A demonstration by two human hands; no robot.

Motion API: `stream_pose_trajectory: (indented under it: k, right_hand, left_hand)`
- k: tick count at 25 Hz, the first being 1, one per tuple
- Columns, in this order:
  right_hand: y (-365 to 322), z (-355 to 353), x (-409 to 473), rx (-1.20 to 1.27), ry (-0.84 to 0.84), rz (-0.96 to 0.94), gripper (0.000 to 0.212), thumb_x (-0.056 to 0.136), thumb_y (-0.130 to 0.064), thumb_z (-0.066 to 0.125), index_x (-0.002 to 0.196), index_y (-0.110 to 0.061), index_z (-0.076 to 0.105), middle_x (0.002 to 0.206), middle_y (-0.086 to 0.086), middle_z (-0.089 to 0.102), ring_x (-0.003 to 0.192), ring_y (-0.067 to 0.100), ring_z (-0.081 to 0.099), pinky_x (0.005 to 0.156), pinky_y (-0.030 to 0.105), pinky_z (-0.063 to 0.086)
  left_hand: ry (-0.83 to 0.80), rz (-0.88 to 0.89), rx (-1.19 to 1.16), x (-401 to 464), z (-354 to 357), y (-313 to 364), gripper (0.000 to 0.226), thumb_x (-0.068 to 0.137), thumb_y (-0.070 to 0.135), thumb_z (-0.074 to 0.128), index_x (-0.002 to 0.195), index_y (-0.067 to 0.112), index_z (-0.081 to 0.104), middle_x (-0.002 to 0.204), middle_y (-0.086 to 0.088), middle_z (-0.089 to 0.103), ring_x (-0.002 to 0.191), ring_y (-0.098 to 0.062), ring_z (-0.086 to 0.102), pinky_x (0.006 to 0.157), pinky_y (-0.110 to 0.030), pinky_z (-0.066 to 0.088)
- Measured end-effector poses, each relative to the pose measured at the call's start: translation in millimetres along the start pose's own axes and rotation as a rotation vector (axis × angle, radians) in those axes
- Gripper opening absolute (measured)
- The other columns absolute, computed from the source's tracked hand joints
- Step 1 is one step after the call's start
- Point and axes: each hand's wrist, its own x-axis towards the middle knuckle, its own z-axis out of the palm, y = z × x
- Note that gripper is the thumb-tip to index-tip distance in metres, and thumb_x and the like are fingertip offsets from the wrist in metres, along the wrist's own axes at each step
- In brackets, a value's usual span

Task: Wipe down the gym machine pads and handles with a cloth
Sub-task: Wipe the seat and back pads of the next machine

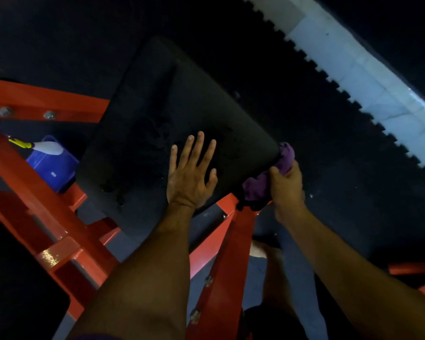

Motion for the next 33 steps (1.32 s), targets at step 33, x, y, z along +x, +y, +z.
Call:
stream_pose_trajectory:
  k: [33]
  right_hand:
    - [-60.1,5.9,62.6,-1.145,-0.373,-1.353,0.058,0.093,-0.022,0.063,0.149,-0.030,0.047,0.157,0.009,0.032,0.137,0.039,0.034,0.097,0.054,0.053]
  left_hand:
    - [0.141,-0.281,-0.014,-4.4,1.5,3.5,0.067,0.099,0.030,0.034,0.160,0.003,0.029,0.170,-0.014,0.022,0.158,-0.026,0.018,0.127,-0.056,0.014]
